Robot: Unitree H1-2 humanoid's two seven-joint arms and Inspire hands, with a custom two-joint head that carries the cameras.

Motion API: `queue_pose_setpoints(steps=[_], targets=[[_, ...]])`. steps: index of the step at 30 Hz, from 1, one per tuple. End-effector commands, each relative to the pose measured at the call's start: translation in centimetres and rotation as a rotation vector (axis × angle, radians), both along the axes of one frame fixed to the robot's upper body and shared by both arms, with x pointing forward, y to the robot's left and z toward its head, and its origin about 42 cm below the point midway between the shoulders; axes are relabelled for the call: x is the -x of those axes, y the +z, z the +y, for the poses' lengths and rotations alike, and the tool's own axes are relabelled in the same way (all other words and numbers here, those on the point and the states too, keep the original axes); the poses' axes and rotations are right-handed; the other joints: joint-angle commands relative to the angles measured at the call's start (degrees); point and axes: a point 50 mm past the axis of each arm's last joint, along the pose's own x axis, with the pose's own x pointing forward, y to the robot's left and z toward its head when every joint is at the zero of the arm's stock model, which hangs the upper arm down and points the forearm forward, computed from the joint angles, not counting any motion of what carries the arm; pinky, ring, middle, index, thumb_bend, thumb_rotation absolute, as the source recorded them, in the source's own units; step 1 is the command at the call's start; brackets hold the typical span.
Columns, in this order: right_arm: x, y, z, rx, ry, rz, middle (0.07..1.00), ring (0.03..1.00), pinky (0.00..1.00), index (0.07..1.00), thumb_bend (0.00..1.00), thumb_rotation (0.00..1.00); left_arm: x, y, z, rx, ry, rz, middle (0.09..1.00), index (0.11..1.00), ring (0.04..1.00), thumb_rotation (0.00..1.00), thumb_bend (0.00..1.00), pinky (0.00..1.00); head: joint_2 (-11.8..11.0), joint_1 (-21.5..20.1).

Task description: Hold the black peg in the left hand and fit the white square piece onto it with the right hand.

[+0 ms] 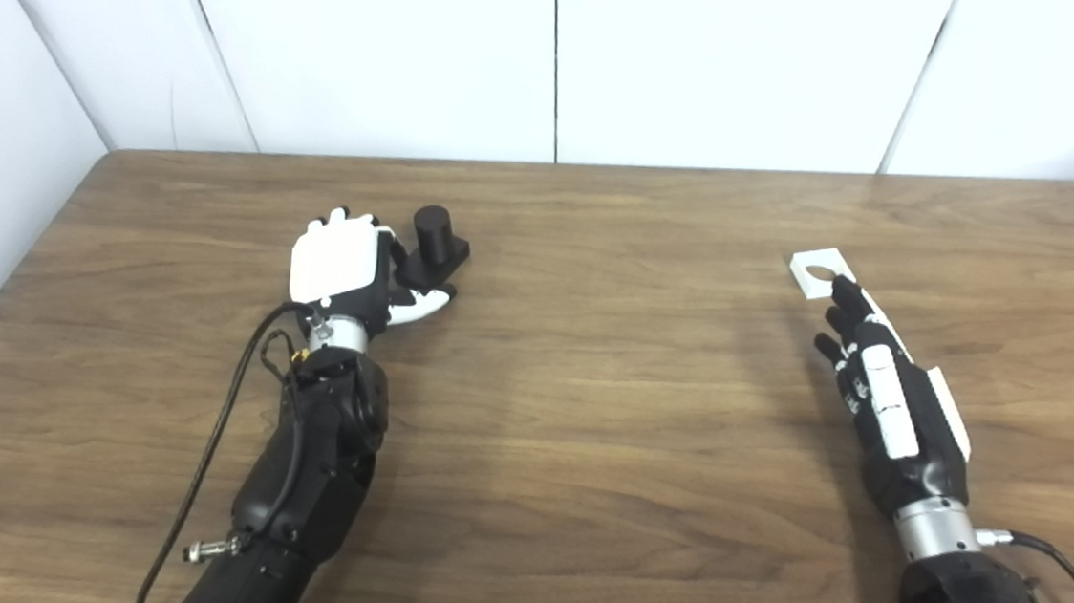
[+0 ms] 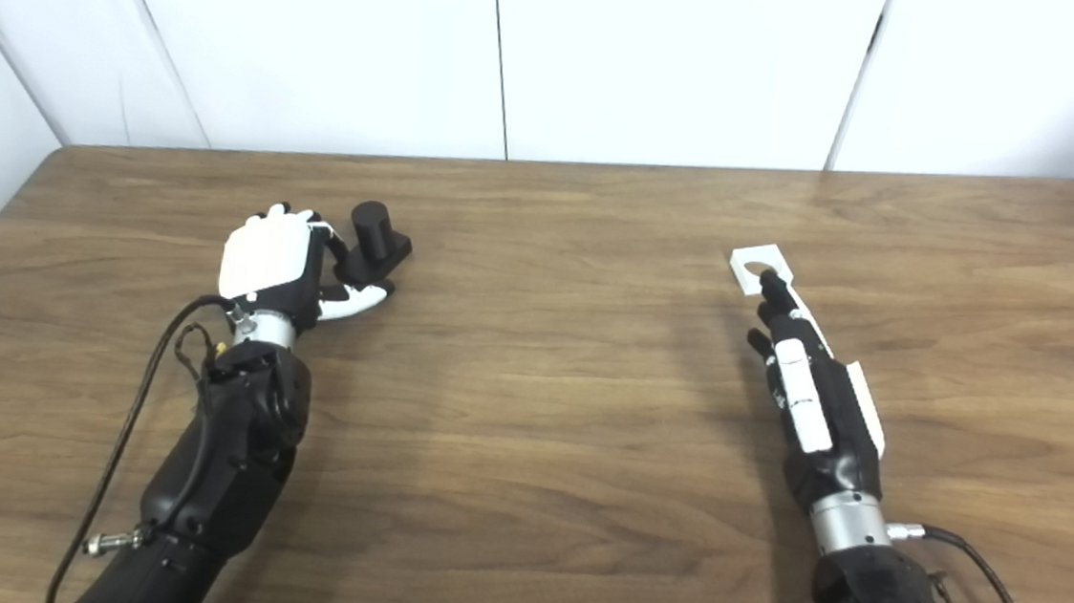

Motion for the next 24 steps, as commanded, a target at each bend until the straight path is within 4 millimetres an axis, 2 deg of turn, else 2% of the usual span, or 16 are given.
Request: queue_pose_setpoints(steps=[1, 17, 24], targets=[[0.46, -0.85, -0.41, -0.010, -0.001, 0.007, 0.969, 0.981, 0.95, 0.926, 0.50, 0.83, -1.36, 2.58, 0.06, -0.031, 0.003, -0.097, 0.907, 0.617, 0.986, 0.54, 0.66, 0.98, 0.03, 0.03], [0.25, -0.48, -0.24, -0.011, 0.005, -0.009, 0.967, 0.978, 0.95, 0.926, 0.50, 0.84, -1.41, 2.27, 0.40, -0.023, 0.010, -0.097, 0.917, 0.616, 0.994, 0.49, 0.62, 0.98, -0.06, -0.03], [0.27, -0.48, -0.34, -0.002, 0.007, -0.011, 0.970, 0.981, 0.94, 0.928, 0.50, 0.86, -1.32, 1.89, 0.49, -0.019, 0.016, -0.114, 0.912, 0.630, 0.989, 0.44, 0.60, 0.97, 0.11, 0.02]])
